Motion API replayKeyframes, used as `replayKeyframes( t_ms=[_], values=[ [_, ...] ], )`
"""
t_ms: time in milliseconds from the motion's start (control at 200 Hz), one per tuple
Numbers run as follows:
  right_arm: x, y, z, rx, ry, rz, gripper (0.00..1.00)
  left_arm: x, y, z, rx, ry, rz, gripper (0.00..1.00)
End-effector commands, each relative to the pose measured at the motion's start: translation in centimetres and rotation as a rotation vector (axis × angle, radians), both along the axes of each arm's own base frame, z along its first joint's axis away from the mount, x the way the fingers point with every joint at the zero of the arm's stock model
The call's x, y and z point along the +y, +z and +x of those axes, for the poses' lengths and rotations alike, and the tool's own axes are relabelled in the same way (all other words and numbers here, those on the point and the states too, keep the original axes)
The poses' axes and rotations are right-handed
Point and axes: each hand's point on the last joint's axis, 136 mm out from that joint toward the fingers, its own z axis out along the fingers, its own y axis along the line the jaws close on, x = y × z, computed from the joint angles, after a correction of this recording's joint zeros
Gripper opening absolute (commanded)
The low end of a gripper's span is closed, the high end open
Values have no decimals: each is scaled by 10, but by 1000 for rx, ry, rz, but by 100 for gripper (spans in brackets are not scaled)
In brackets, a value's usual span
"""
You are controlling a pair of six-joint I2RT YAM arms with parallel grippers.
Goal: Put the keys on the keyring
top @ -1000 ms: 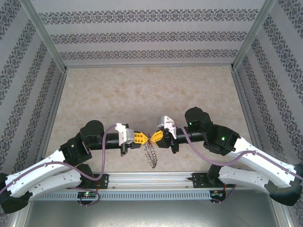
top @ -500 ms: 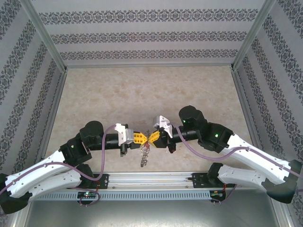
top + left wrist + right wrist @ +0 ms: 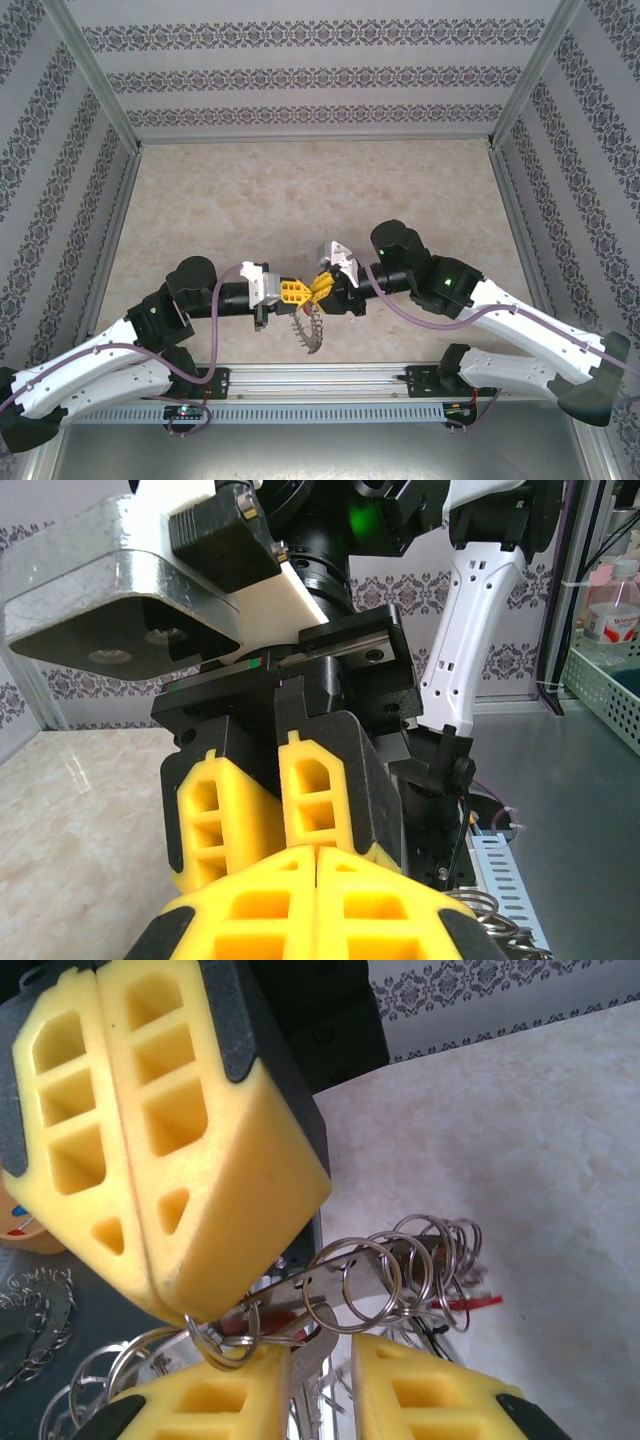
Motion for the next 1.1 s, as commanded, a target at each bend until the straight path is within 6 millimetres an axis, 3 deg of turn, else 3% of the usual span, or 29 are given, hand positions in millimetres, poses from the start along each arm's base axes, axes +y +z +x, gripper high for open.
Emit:
replayKeyframes(
  t_ms=[0, 260, 515, 784, 889, 1094],
  values=[
    [-8, 16, 4, -45, -44, 50, 24, 3, 28, -11, -66, -36, -103, 0],
    [-26, 34, -5, -131, -67, 160, 35, 3, 35, -14, -66, -58, -128, 0],
    [-15, 50, -24, -205, 21, 285, 35, 1, 46, -20, -51, -103, -183, 0],
    [-3, 48, -32, -226, 80, 302, 34, -1, 46, -19, -36, -106, -193, 0],
    [-3, 49, -33, -235, 81, 313, 28, -1, 45, -19, -34, -104, -191, 0],
    [-2, 45, -29, -244, 64, 292, 6, 0, 46, -19, -37, -103, -196, 0]
  ],
)
